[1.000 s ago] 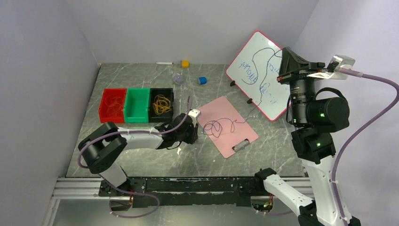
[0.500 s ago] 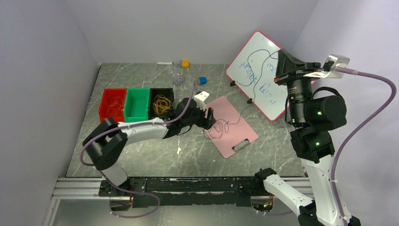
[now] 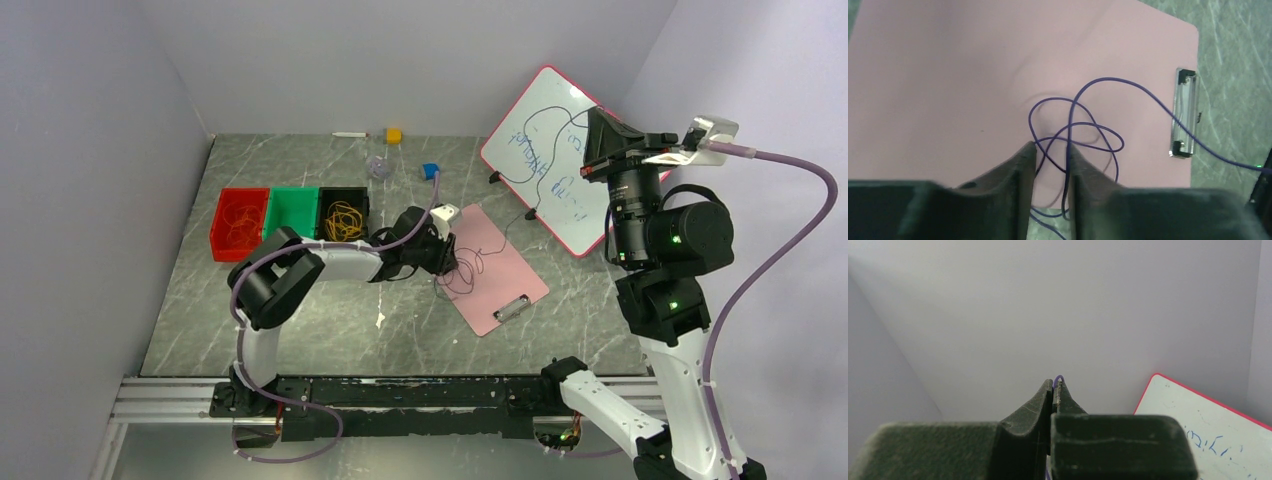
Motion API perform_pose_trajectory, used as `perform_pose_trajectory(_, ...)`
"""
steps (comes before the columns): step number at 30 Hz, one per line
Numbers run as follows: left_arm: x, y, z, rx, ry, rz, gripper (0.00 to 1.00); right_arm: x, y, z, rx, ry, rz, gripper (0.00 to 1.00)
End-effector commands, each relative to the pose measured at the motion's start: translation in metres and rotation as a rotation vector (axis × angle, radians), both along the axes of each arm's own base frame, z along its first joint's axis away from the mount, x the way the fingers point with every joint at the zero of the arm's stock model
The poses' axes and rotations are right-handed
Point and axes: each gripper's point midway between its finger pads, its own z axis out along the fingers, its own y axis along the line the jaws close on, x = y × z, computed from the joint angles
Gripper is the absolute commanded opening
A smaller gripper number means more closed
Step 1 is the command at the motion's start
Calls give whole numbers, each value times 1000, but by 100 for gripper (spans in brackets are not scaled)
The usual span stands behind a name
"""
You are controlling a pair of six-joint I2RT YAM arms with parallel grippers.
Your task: Untangle the cables
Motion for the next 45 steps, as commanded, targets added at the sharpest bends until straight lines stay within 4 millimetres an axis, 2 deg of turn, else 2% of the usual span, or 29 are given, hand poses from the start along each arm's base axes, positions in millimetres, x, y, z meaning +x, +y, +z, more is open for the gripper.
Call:
perform_pose_trajectory(1, -4, -11, 15, -57, -2, -47, 24, -1, -3, -1, -2, -3, -13, 0)
perform_pose_trajectory(3, -3, 0, 17, -23, -5, -6, 8, -1, -7, -2, 0, -1, -32, 0)
perform_pose_trajectory(6, -5, 25, 24, 31, -23, 67, 7, -5, -16, 1, 0, -10, -79, 0)
perform_pose_trajectory(7, -6, 34, 33, 37, -40, 93, 7, -7, -21, 4, 2, -18, -100, 0)
perform_pose_trajectory(10, -12, 65, 36, 89, -52, 171, 7, -18, -36, 14, 8, -53, -165, 0)
perform_pose_trajectory(15, -34, 106, 23, 150, -1, 259, 7, -35, -61, 25, 23, -101, -274, 0)
perform_pose_trajectory(20, -60, 139, 0, 184, 102, 349, 7, -46, -80, 28, 22, -108, -367, 0)
perform_pose_trajectory(27, -75, 180, -28, 293, 174, 496, 7, -56, -92, 32, 20, -127, -426, 0)
perform_pose_trajectory(36, -85, 201, -49, 361, 215, 566, 7, -68, -107, 42, 25, -154, -498, 0)
perform_pose_trajectory(39, -86, 196, -51, 357, 218, 538, 7, -69, -104, 44, 18, -159, -482, 0)
perform_pose_trajectory(41, -84, 188, -44, 327, 206, 503, 7, -64, -94, 44, -5, -161, -433, 0)
perform_pose_trajectory(45, -75, 163, -11, 231, 147, 407, 9, -49, -66, 39, -75, -154, -307, 0)
